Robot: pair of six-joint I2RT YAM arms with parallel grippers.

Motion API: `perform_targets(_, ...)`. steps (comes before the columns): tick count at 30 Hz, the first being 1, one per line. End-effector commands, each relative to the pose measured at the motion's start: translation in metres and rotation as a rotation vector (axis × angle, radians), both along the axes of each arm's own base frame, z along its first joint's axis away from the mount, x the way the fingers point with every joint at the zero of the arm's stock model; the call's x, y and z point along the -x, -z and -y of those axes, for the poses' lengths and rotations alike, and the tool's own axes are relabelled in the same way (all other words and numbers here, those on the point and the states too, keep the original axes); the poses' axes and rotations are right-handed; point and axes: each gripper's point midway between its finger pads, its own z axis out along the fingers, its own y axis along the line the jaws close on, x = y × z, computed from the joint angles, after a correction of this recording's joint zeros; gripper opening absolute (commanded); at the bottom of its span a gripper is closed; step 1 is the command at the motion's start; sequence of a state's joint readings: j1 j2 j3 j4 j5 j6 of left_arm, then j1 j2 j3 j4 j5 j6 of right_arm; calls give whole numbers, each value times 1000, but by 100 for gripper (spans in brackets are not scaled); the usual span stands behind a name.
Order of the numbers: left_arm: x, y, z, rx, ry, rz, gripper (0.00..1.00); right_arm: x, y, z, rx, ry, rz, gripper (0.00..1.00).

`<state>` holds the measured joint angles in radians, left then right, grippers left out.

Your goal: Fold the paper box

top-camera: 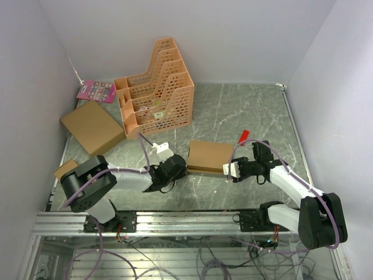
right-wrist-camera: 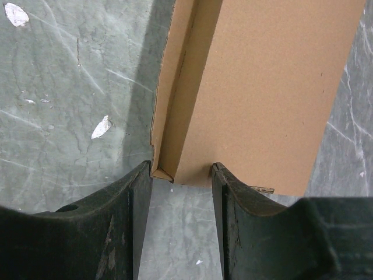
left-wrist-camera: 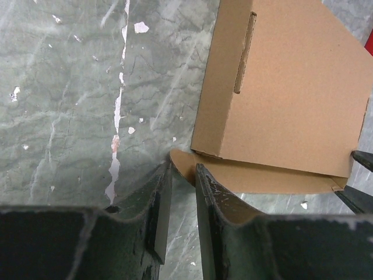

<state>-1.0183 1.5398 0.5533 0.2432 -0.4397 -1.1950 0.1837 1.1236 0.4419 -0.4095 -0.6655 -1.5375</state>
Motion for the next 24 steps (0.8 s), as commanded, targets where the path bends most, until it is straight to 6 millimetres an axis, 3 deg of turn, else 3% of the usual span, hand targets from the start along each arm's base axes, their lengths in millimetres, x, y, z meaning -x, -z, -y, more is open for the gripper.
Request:
perform_targets(1, -8, -5, 3, -19, -10, 37, 33, 14, 10, 0, 5, -14, -51, 43)
perform_targets(18, -5, -8, 8, -38, 29, 36, 11, 15, 10, -1, 5, -17, -57, 44)
perform_targets(24, -2, -6, 9, -33, 33, 21, 9, 15, 11, -2, 5, -17, -59, 44)
